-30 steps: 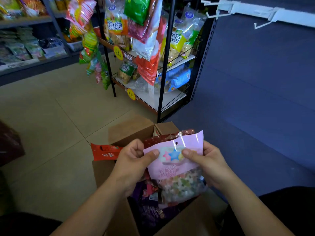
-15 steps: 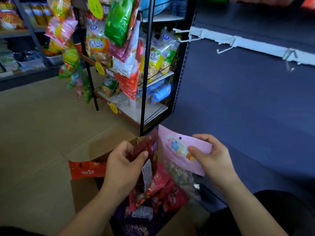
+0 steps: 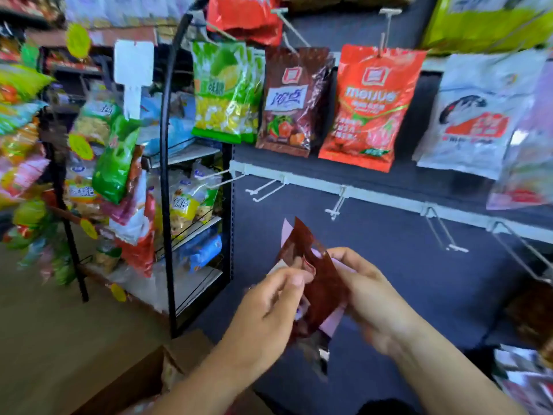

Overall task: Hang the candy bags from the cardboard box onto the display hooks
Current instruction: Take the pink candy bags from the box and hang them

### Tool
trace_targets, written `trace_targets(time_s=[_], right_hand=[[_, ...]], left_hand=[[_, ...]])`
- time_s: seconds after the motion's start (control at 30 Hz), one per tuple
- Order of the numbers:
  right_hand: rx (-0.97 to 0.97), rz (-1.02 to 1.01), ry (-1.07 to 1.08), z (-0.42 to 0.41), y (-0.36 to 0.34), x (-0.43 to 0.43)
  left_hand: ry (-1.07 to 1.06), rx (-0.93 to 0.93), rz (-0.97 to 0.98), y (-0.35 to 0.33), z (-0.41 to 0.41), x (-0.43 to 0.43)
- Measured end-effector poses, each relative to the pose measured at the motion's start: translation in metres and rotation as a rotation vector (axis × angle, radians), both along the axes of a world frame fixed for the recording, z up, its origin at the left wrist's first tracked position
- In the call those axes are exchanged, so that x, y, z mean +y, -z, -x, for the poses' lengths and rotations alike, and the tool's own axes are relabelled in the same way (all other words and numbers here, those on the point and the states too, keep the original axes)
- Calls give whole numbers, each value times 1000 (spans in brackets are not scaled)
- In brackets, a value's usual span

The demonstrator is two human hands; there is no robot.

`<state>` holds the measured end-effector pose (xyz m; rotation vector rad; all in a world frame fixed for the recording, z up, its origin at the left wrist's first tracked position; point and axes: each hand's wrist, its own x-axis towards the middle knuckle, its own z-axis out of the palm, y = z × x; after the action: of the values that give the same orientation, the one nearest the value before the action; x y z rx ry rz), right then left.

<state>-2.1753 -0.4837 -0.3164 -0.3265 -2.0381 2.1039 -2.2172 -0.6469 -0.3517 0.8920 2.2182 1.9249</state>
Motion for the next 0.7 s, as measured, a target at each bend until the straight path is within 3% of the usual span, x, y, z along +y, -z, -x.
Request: trace_targets(time_s=[0.17, 0.47, 0.7], right_hand=[[25, -15, -51, -36, -61, 50], [35, -92, -38, -79, -163, 133], [181, -441, 396, -96, -205, 183]], left_hand=[[-142, 163, -79, -52, 0, 56], [24, 31, -174, -149, -18, 135], [126, 218, -98, -197, -8, 153]])
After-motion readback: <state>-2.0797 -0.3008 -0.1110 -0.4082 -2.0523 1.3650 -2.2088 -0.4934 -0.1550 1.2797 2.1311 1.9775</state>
